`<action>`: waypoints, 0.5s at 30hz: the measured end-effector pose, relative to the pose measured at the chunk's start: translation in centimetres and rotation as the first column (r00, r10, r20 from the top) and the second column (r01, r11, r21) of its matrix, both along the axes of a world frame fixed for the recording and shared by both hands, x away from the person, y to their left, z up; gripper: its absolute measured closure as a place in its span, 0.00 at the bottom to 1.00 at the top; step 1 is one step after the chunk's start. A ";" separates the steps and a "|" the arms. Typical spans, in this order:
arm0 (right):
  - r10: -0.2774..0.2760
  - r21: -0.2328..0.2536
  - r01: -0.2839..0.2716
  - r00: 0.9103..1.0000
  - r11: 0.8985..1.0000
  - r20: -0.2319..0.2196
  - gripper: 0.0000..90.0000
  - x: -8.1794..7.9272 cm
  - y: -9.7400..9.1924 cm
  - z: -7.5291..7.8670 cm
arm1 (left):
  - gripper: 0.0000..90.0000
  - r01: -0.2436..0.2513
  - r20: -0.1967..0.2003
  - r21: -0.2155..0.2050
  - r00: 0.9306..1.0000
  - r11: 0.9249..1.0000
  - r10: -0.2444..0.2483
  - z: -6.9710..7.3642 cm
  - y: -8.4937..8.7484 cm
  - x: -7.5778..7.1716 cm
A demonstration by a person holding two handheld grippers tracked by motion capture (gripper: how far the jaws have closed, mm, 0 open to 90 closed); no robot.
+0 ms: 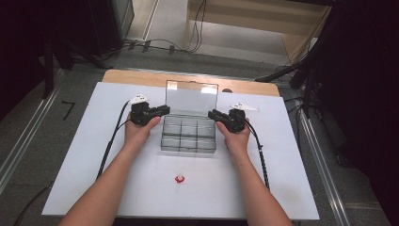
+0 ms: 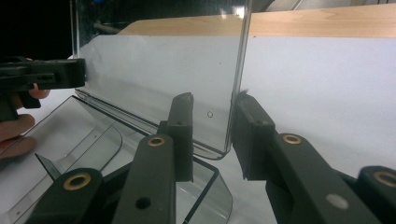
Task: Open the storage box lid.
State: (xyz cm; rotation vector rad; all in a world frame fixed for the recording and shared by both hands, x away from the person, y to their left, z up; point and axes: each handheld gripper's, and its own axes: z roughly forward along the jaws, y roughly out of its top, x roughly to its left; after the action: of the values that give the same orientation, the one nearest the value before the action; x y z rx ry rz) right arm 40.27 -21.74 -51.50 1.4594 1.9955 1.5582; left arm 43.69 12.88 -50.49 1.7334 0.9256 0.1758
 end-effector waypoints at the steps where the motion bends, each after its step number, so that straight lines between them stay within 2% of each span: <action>1: 0.001 0.004 -0.001 1.000 1.000 -0.001 0.76 0.1 -0.1 -0.1 | 0.83 0.001 -0.002 -0.001 1.000 1.000 -0.001 0.0 0.0 0.0; 15: 0.015 0.068 -0.013 0.999 0.998 -0.029 0.74 0.5 -0.4 -0.7 | 0.78 0.000 -0.026 0.000 1.000 1.000 0.000 -0.4 -0.1 0.2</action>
State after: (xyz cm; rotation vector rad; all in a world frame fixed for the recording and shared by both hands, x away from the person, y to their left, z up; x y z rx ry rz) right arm 40.75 -22.15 -52.20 1.5050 1.9914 1.6347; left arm 43.89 12.80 -50.90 1.7395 0.9446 0.1539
